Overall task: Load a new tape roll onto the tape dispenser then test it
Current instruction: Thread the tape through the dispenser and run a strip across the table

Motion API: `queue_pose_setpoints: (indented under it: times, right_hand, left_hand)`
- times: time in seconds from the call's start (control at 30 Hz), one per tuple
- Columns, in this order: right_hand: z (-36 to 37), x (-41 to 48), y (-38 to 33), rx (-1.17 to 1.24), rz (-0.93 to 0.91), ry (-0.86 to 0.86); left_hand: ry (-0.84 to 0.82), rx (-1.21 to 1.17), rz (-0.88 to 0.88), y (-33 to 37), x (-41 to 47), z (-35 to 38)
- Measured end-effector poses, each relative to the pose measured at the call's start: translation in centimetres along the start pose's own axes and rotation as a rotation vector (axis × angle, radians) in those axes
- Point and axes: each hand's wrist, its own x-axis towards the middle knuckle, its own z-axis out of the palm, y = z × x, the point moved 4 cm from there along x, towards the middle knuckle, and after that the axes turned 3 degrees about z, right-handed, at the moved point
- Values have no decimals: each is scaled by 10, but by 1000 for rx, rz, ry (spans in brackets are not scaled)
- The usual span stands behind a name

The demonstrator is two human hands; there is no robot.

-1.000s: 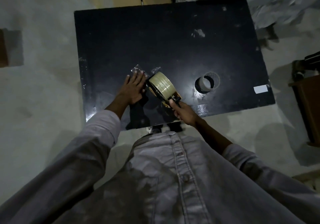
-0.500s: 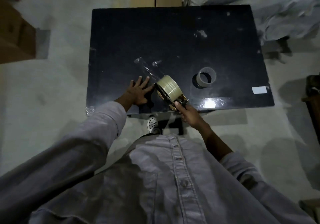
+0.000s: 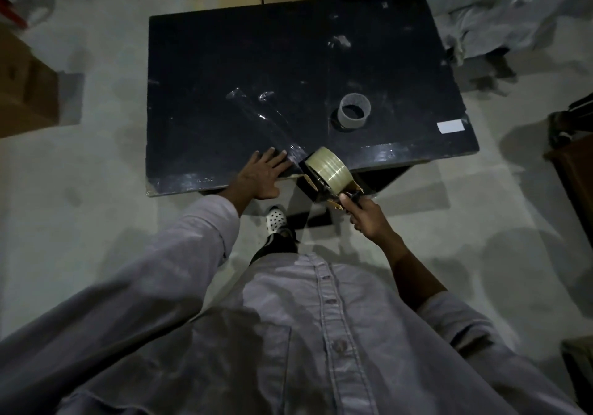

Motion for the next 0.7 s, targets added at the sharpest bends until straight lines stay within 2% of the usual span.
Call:
queue_pose_setpoints:
  times: [0.37,0.7]
  right_hand:
    - [-30,-51,48,-51,68,91]
    - [-14,-59,31,-1,161,73]
  left_hand:
    - [-34,-66,-68,38,-12,1]
    - [-75,-217,-121,47,-17,1]
